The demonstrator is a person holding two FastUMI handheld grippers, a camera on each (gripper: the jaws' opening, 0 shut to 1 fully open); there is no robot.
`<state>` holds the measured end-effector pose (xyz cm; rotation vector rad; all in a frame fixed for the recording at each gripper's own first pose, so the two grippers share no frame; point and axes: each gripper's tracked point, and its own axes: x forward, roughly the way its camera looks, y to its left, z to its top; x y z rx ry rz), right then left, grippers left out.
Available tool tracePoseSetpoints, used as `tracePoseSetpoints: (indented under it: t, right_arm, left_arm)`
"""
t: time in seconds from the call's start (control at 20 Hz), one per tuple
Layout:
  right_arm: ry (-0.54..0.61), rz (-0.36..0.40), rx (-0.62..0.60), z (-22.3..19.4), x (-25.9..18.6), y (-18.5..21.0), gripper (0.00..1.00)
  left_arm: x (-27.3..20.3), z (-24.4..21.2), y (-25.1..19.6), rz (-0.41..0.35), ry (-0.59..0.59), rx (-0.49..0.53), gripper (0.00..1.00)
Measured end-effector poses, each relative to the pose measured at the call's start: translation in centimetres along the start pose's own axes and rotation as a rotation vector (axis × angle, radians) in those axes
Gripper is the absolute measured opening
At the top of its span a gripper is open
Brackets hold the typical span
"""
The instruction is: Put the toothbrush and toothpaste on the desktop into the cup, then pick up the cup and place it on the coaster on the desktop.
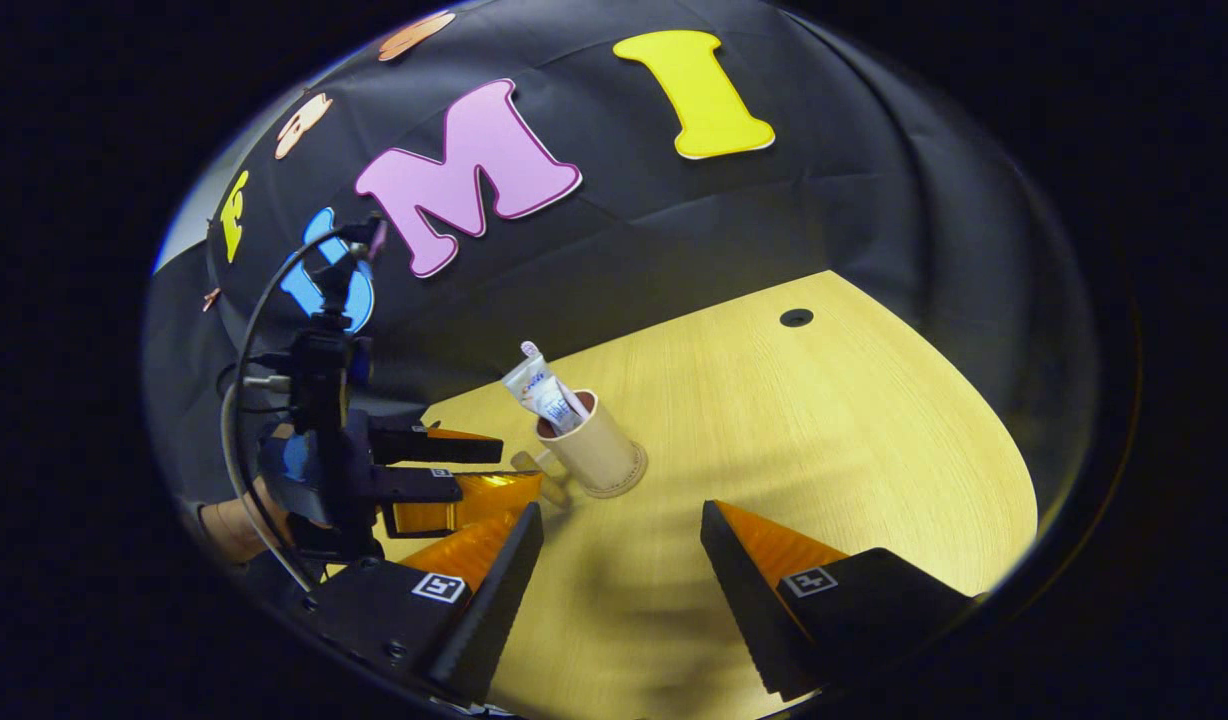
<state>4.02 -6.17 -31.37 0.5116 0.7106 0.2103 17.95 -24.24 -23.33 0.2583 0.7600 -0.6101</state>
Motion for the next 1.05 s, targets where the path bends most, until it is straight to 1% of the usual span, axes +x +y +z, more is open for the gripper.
tracePoseSetpoints:
  t: [0.15, 0.35, 0.55, 0.65, 0.7, 0.85, 0.9, 0.95, 1.05]
  right_arm:
    - [-0.013, -0.018, -0.015, 0.5, -1.2, 1.7, 0.98]
    - [-0.034, -0.032, -0.023, 0.7, -3.0, 5.4, 0.98]
    - [-0.048, -0.016, -0.044, 1.0, -4.9, 9.7, 0.98]
    - [-0.062, -0.011, -0.070, 1.6, -5.7, 11.5, 0.98]
    - [-0.067, -0.011, -0.084, 1.9, -6.0, 12.2, 0.98]
    - [-0.088, -0.029, -0.100, 3.0, -6.7, 13.7, 0.98]
    - [-0.105, -0.032, -0.087, 3.7, -6.8, 14.3, 0.98]
    - [-0.122, -0.032, -0.077, 4.3, -7.0, 15.0, 0.98]
    - [-0.133, -0.040, -0.095, 4.6, -7.1, 15.9, 0.98]
  left_arm:
    - [-4.2, 0.8, 0.6, 0.036, -0.081, -0.024, 0.89]
    - [-10.2, 1.3, 2.2, 0.090, -0.189, -0.080, 0.89]
    - [-14.1, 0.7, 2.9, 0.146, -0.276, -0.153, 0.89]
    - [-16.1, 0.0, 3.3, 0.159, -0.302, -0.189, 0.89]
    - [-17.6, -0.4, 4.2, 0.162, -0.311, -0.206, 0.89]
    - [-18.4, -0.9, 5.2, 0.163, -0.342, -0.225, 0.89]
    - [-18.1, -1.7, 4.2, 0.166, -0.346, -0.224, 0.89]
    - [-18.6, -1.8, 4.2, 0.169, -0.354, -0.222, 0.89]
    - [-19.4, -1.8, 4.2, 0.172, -0.374, -0.214, 0.89]
